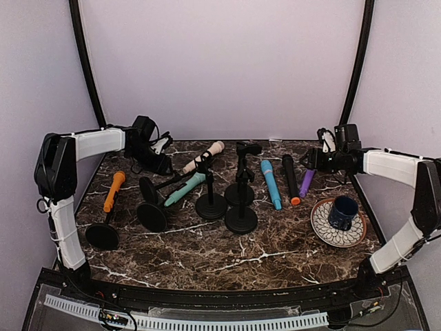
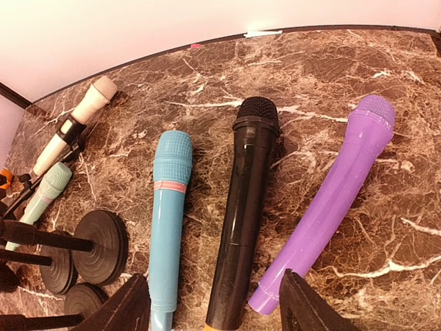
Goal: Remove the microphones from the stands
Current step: Pick up the microphone stand with the microphone from the center of the board, then pass from the left arm to the right
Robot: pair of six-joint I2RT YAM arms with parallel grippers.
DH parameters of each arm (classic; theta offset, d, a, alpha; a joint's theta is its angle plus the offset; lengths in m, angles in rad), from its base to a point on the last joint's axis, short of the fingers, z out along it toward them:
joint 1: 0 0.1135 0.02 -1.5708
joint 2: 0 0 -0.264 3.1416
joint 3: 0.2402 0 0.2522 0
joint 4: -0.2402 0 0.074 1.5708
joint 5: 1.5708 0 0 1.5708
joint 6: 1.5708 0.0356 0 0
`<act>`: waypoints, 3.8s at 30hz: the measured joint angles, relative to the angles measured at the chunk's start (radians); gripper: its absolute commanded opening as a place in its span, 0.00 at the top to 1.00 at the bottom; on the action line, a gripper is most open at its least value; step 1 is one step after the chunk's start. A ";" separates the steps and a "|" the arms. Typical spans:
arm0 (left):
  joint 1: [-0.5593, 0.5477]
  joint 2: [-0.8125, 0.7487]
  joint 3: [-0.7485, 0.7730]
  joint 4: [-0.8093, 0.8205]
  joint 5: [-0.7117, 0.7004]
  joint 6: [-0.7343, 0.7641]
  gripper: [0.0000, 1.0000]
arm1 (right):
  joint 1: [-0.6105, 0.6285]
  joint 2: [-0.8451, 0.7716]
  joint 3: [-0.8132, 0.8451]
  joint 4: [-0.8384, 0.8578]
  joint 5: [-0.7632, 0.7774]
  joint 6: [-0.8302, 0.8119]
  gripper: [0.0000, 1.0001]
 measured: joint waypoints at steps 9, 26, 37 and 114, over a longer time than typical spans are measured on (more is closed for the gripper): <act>0.005 0.056 0.026 -0.129 0.002 0.069 0.41 | 0.000 0.000 -0.003 0.022 -0.035 0.000 0.33; 0.005 0.132 0.073 -0.175 0.109 0.103 0.76 | 0.000 0.015 -0.007 0.051 -0.049 0.002 0.33; 0.001 0.147 0.078 -0.179 0.130 0.109 0.70 | 0.000 0.034 -0.024 0.056 -0.049 0.006 0.33; -0.545 -0.859 -0.783 0.864 0.061 -0.099 1.00 | 0.554 -0.101 0.250 0.447 -0.402 0.147 0.21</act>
